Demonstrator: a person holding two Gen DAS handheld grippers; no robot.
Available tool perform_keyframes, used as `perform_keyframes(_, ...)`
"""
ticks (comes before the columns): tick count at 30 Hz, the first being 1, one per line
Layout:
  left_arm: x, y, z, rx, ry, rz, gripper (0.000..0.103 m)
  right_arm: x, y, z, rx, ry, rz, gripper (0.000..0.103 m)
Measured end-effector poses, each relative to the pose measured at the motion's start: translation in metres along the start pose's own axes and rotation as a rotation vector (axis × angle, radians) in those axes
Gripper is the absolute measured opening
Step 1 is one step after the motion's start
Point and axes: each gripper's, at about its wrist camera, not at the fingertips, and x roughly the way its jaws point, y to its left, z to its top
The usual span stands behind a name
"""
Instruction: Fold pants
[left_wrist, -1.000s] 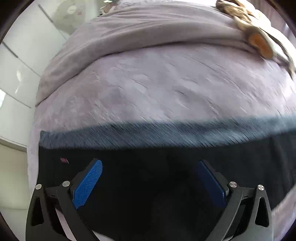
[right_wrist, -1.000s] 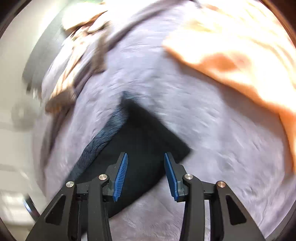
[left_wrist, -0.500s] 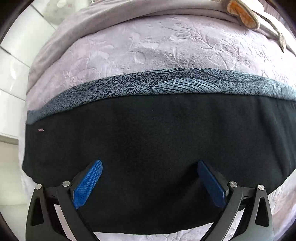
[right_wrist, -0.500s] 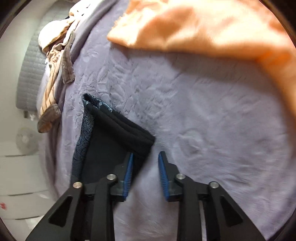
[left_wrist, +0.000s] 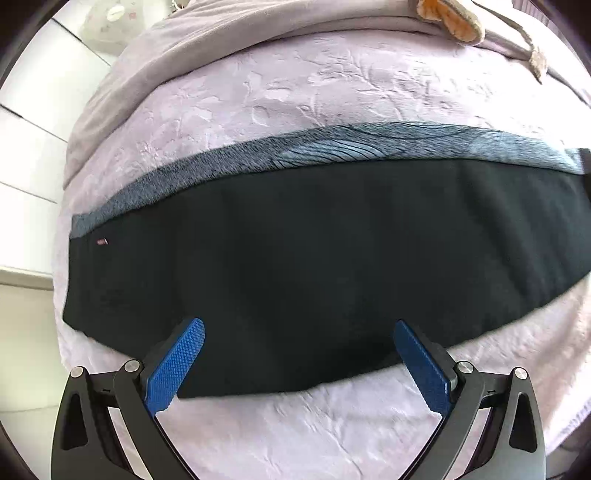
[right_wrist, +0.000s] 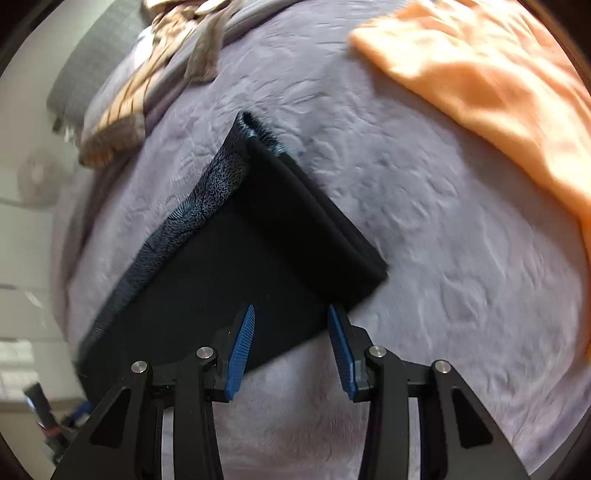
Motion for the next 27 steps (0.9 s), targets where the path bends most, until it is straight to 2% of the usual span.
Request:
perform_keyframes(2, -0.002, -0.006, -0.002, -0.018, 0.011, -0.026, 0.103, -0.006, -0.01, -0.008, 0.027, 0.01, 0.007, 0.045)
perform_keyframes(6, -0.006, -0.022, -0.002, -0.011, 0.024, -0.052, 0.103, -0.02, -0.02, -0.026, 0.057, 0.041, 0.134, 0.049)
perform_keyframes(10, -0.01, -0.047, 0.002, 0.032, 0.02, -0.066, 0.103, -0.023, -0.019, -0.046, 0.057, 0.071, 0.163, 0.05)
perform_keyframes(14, -0.015, -0.066, 0.009, 0.047, 0.012, -0.082, 0.103, -0.018, -0.014, -0.05, 0.061, 0.09, 0.17, 0.05)
perform_keyframes(20, -0.023, -0.077, 0.032, 0.054, -0.022, -0.106, 0.103, -0.016, 0.006, -0.041, 0.012, 0.083, 0.182, 0.049)
perform_keyframes(22, -0.025, -0.081, 0.05, 0.038, -0.047, -0.108, 0.103, -0.021, 0.017, -0.033, -0.028, 0.056, 0.197, 0.048)
perform_keyframes(24, -0.023, -0.081, 0.066, 0.015, -0.066, -0.104, 0.103, -0.019, 0.034, -0.019, -0.082, 0.048, 0.205, 0.042)
perform_keyframes(27, -0.006, -0.077, 0.103, -0.031, -0.094, -0.094, 0.103, -0.001, 0.064, 0.004, -0.159, 0.047, 0.202, 0.042)
